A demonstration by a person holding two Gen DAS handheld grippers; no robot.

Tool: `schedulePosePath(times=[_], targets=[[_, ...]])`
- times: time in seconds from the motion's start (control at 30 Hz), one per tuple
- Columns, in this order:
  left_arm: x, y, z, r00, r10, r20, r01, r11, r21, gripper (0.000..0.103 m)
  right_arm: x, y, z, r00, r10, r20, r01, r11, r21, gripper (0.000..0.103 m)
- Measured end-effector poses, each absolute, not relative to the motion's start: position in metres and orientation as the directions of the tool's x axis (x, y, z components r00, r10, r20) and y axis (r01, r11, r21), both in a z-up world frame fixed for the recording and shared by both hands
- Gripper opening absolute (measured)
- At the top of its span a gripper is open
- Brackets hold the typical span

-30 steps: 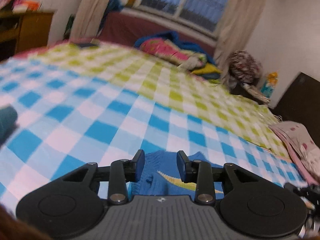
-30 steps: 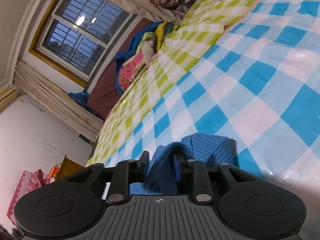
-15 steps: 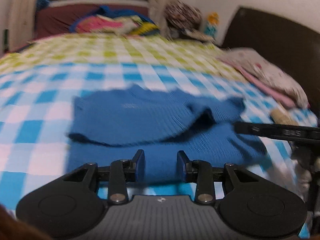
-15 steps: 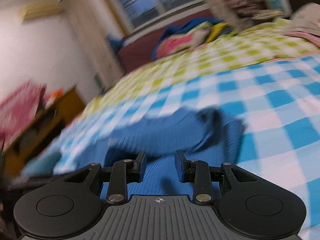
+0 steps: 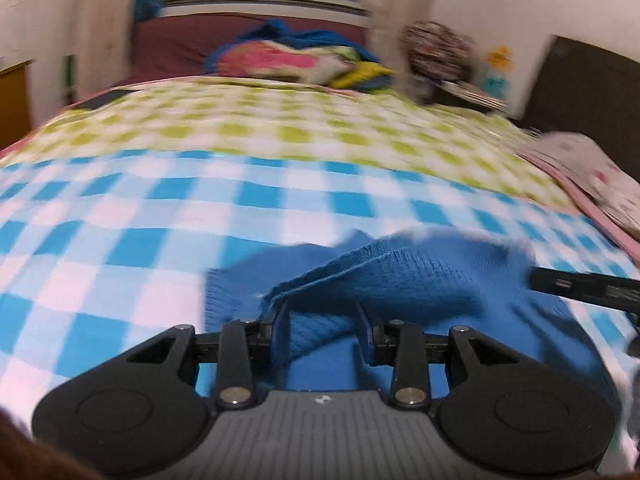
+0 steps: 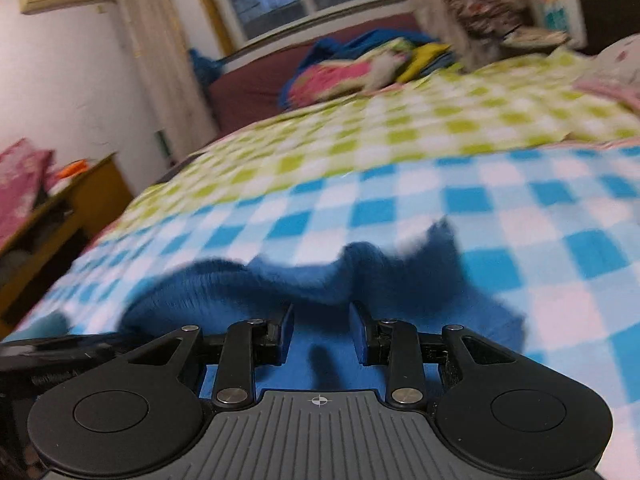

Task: Fold small clothes

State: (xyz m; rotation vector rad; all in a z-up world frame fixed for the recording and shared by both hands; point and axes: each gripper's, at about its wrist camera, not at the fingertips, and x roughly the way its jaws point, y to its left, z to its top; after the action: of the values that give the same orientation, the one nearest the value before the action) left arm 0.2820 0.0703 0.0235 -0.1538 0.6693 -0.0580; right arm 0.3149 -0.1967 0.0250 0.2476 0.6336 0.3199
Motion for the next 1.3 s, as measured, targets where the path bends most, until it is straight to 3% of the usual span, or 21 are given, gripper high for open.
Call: schedulePosePath(times=[0.1,0.33,0.43,0.6,0.73,0.93,0.97,1.03,1.13,1.3], targets=[[0.275,0.079,0.02,0.787,-0.097,-0.609,-0.019,0.983,-0.182,0.041,0.317,-0.208,0.027,0.778,0.332,-0.534,-0.161,0.926,0.341,0.031],[0.285,0.072,0.022,0.793,-0.048,-0.607,-0.006,0.996,-0.087,0.044,0.3,-0.228,0.008,0.788,0.222,-0.574,-0.098,0.966,0.24,0.031],[0.293,0.065,0.025,0.805,-0.003,-0.593,-0.021,0.999,-0.034,0.046,0.301,-0.239,0.003,0.794,0.198,-0.575,-0.047,0.963,0.266,0.031],[0.318,0.079,0.01,0.76,0.194,-0.62,-0.153,0.981,0.119,0.053,0.309,-0.243,0.003,0.814,0.158,-0.559,-0.036,0.974,0.223,0.031],[0.314,0.101,0.012,0.762,0.18,-0.622,-0.214,0.977,0.02,0.053,0.312,-0.243,-0.003,0.794,0.182,-0.58,-0.05,0.97,0.236,0.031],[0.304,0.108,0.019,0.783,0.161,-0.601,-0.225,0.974,-0.033,0.054,0.329,-0.233,-0.006,0.763,0.201,-0.615,-0.08,0.972,0.22,0.032],[0.305,0.11,0.02,0.785,0.151,-0.601,-0.226,0.973,-0.05,0.054,0.332,-0.234,-0.007,0.756,0.206,-0.621,-0.078,0.971,0.227,0.031],[0.302,0.11,0.025,0.796,0.139,-0.589,-0.22,0.973,-0.069,0.054,0.334,-0.237,-0.007,0.751,0.209,-0.626,-0.066,0.968,0.243,0.009],[0.29,0.107,0.032,0.823,0.112,-0.557,-0.19,0.978,-0.084,0.054,0.327,-0.245,-0.001,0.778,0.209,-0.593,-0.059,0.963,0.262,0.007],[0.269,0.098,0.029,0.846,0.1,-0.523,-0.137,0.99,-0.032,0.066,0.312,-0.259,0.005,0.83,0.173,-0.53,-0.008,0.954,0.299,0.007]])
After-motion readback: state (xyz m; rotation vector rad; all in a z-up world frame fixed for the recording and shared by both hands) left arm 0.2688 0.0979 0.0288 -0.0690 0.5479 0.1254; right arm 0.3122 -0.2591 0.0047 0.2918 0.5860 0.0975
